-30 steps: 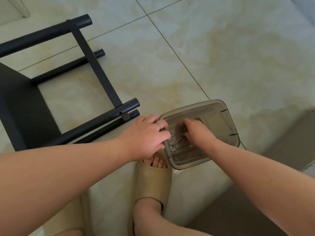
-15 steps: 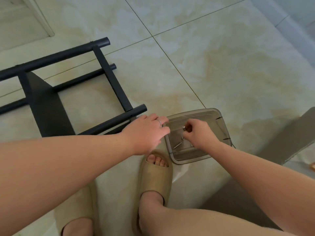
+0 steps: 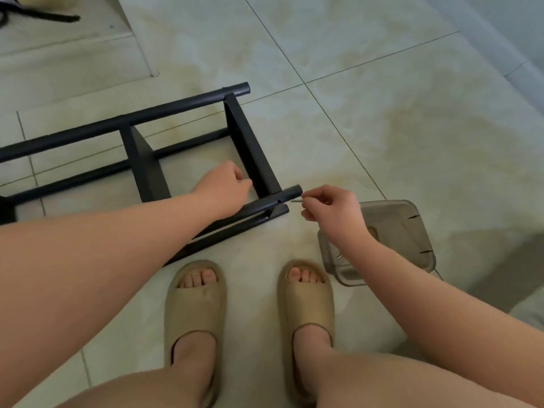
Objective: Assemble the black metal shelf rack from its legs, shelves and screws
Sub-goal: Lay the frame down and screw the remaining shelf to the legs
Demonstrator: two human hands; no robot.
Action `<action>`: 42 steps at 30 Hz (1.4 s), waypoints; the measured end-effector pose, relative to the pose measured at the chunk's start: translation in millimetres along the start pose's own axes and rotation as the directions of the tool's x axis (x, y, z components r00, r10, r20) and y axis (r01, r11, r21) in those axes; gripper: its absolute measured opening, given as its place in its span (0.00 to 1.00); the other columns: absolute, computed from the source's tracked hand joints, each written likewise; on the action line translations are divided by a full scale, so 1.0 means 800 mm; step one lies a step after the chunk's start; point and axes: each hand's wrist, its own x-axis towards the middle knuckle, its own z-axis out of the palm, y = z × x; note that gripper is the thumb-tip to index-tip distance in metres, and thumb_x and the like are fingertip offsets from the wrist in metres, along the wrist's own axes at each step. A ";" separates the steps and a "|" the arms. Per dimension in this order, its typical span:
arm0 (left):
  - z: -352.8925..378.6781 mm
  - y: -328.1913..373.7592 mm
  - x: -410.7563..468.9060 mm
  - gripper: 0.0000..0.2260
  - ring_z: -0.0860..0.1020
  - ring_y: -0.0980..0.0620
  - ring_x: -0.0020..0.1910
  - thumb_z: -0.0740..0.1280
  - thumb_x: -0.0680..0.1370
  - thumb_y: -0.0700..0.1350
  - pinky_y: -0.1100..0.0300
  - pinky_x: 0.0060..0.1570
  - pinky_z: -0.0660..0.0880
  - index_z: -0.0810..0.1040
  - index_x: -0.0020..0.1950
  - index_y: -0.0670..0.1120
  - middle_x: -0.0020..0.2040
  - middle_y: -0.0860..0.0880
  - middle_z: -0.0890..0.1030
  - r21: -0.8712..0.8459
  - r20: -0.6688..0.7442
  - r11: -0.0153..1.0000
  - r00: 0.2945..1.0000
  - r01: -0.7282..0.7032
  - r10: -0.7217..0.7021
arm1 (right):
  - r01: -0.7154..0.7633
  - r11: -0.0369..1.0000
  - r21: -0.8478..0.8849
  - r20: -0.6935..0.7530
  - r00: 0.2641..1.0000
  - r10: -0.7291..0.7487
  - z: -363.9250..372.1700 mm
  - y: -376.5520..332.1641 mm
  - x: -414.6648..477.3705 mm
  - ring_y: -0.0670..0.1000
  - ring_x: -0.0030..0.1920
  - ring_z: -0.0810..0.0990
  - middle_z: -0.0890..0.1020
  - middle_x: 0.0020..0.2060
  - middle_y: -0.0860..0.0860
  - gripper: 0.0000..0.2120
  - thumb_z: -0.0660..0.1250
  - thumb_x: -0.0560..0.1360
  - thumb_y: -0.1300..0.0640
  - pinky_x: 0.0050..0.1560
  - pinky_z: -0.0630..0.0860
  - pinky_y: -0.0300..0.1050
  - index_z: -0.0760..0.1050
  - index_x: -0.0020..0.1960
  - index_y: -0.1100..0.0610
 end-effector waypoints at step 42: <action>0.058 0.000 0.051 0.16 0.81 0.47 0.29 0.66 0.81 0.50 0.60 0.26 0.74 0.78 0.52 0.35 0.46 0.35 0.84 -0.464 0.298 0.878 0.954 0.118 0.029 | 0.272 0.944 -0.189 0.102 0.961 -0.256 0.053 0.034 0.036 0.52 0.37 0.84 0.83 0.33 0.49 0.04 0.75 0.75 0.59 0.44 0.80 0.54 0.81 0.43 0.56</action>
